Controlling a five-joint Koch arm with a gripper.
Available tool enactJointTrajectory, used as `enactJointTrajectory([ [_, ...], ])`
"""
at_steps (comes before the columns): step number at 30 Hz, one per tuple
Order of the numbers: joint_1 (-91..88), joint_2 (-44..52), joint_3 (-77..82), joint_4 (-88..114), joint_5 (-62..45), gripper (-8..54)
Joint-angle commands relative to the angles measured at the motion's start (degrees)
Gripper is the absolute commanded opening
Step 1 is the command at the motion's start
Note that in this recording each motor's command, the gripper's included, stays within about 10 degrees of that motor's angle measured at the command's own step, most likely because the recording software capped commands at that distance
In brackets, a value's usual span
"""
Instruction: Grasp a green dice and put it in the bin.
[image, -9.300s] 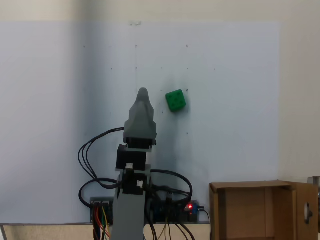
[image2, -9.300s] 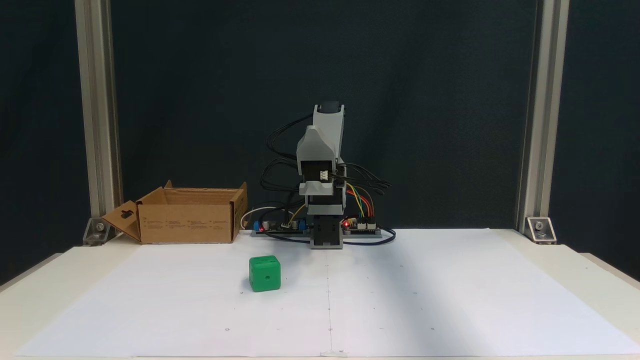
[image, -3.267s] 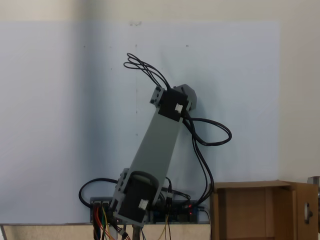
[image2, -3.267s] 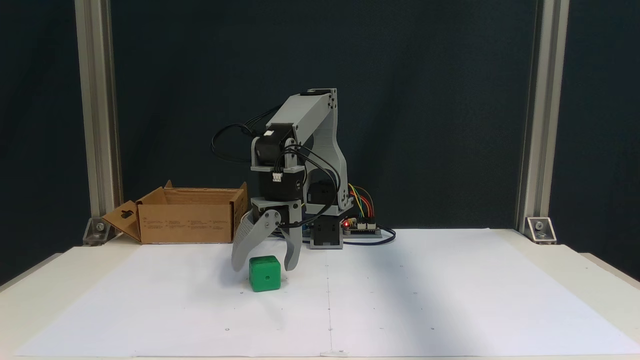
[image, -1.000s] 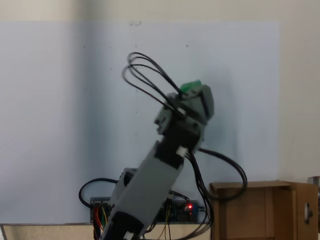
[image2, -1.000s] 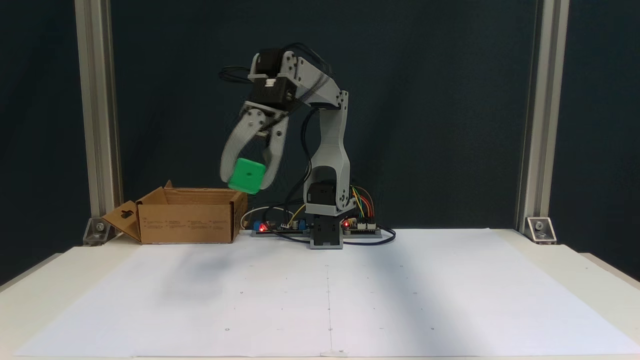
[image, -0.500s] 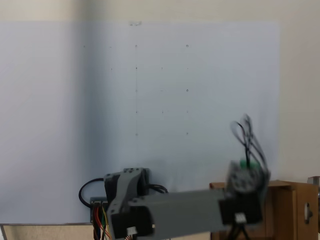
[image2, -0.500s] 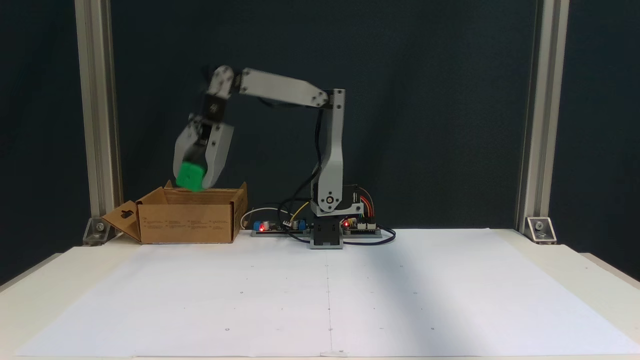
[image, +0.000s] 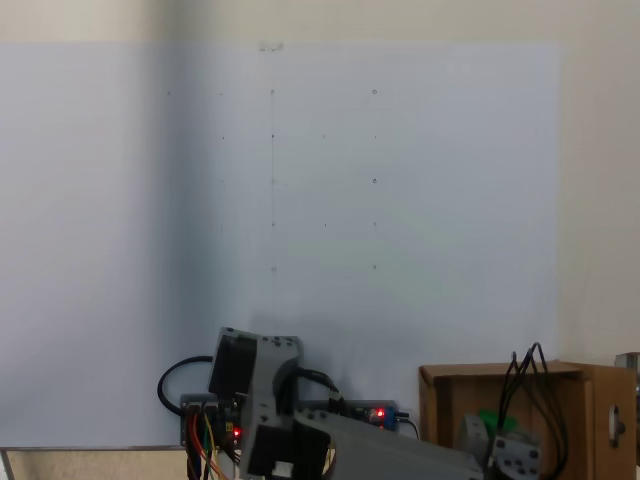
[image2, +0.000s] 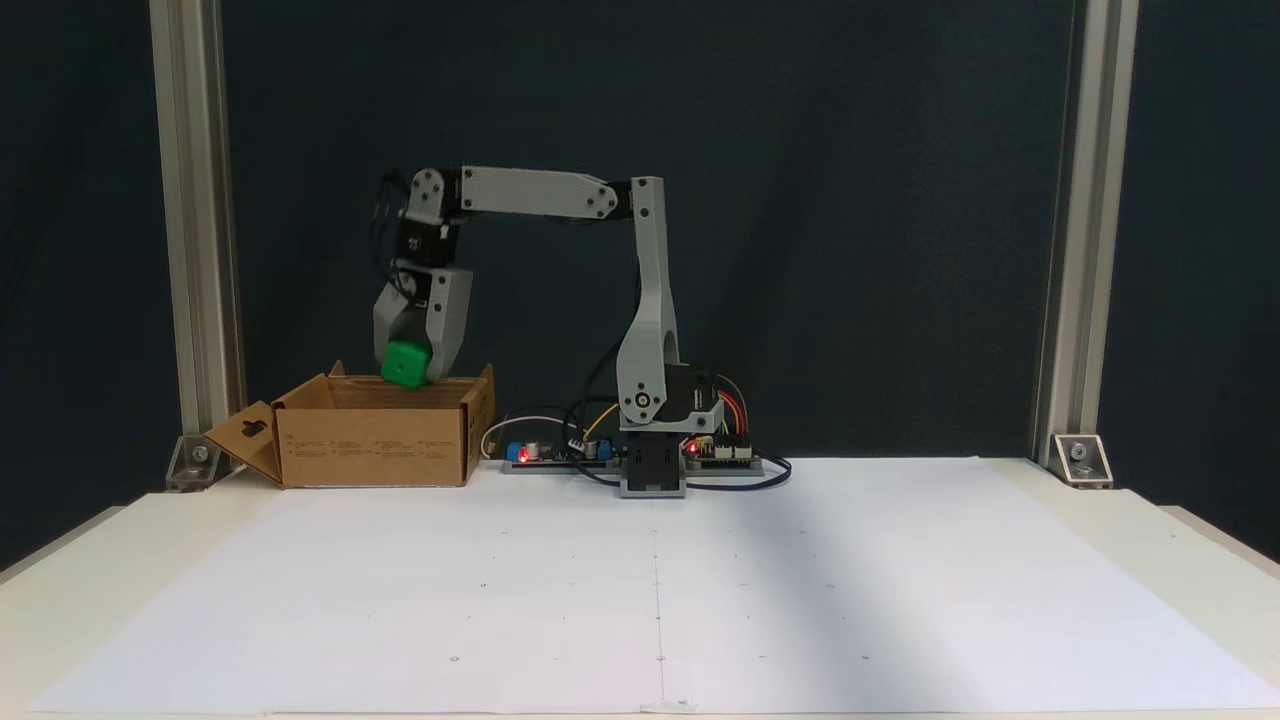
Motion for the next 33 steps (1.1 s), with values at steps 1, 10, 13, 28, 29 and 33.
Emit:
enactJointTrajectory([
  [1,0.44,0.44,-2.99,-2.29,-3.52,12.7],
  [10,0.18,-1.41,-2.81,-11.43,-1.58,44.8],
  [13,0.09,-1.41,-2.81,-12.39,-1.41,43.9],
  [28,-28.46,12.22,-2.81,-22.68,7.65,44.3],
  [29,-32.32,12.92,-2.81,-22.76,7.56,44.3],
  [33,-48.67,13.71,-2.81,-23.03,7.56,44.3],
])
